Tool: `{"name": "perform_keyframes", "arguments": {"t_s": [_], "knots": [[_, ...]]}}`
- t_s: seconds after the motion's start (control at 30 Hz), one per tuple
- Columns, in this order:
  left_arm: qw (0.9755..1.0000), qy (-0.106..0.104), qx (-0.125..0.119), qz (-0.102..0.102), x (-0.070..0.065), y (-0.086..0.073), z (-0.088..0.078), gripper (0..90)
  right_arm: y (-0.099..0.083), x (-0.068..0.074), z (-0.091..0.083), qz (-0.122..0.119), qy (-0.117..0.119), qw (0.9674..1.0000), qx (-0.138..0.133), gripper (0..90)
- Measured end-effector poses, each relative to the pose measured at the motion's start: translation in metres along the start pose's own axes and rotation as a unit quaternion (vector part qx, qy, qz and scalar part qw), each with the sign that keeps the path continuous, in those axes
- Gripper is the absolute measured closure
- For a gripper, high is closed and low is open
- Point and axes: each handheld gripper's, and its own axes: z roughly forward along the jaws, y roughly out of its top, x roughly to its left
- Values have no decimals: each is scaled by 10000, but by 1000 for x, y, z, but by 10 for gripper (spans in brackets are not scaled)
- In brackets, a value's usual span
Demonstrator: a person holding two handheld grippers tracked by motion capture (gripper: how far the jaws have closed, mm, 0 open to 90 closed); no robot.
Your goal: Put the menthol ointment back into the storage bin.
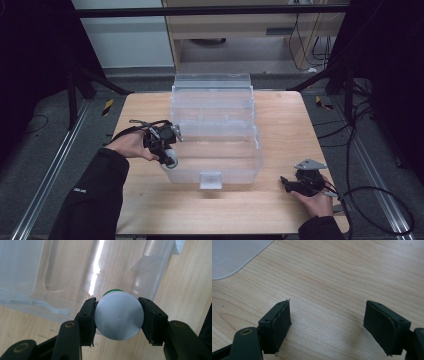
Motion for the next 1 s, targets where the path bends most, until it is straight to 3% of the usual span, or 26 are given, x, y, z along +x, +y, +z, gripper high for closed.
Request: {"name": "perform_keyframes", "arguments": {"t_s": [1.0], "knots": [[9998, -49, 139, -144, 6, -6, 23, 502, 0, -1, 1, -11, 21, 10000, -8, 214]]}}
